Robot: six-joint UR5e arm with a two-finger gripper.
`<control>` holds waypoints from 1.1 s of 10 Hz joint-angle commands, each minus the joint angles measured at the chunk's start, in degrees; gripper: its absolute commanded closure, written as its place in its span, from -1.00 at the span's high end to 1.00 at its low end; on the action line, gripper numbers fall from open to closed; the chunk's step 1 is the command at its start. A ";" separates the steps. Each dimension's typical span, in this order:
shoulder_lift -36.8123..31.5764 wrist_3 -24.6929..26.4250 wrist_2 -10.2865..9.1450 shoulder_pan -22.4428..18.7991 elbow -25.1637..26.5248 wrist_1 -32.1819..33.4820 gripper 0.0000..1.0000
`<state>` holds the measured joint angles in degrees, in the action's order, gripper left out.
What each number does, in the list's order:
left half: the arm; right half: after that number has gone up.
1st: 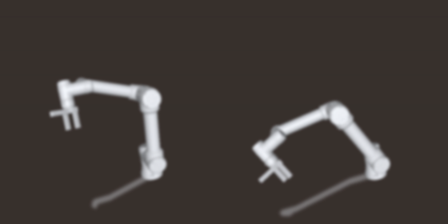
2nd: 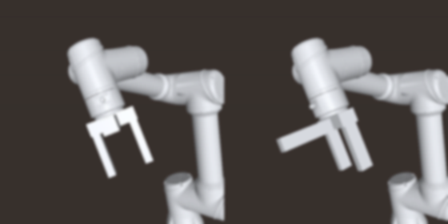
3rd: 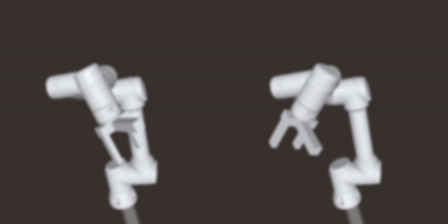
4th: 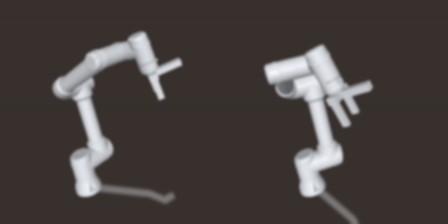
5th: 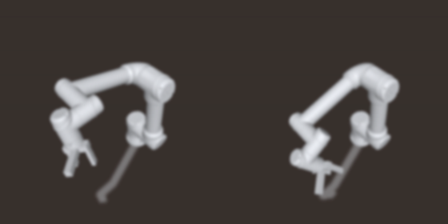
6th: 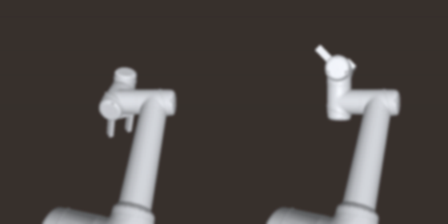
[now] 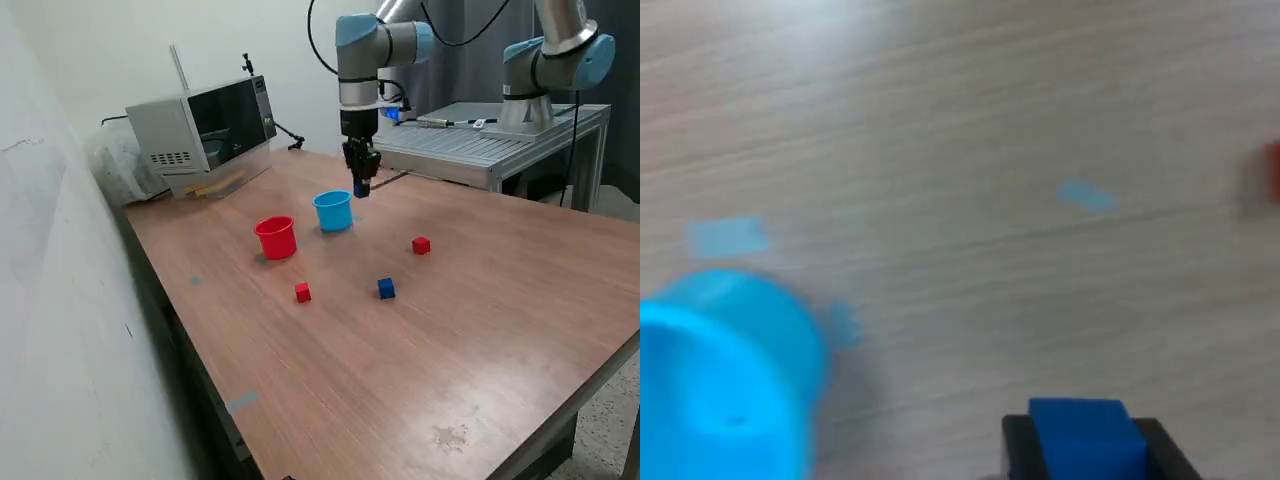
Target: Place red objects in the red bin, and blue objects in the blue bin.
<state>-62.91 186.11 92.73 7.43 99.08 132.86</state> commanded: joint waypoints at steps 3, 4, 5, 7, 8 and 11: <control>0.25 -2.42 -0.26 10.41 -1.08 -0.59 -1.00; 0.86 -2.42 -0.35 10.42 -1.08 -0.67 -1.00; 1.04 -2.51 -0.44 10.33 -1.08 -0.76 -1.00; 1.30 -2.42 -0.44 9.71 -1.00 -0.76 -1.00; 1.30 -2.42 -0.44 9.71 -0.82 -0.76 1.00; 1.22 -2.51 -0.27 9.63 -0.73 -0.67 1.00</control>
<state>-61.66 183.67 92.36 17.13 98.30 132.15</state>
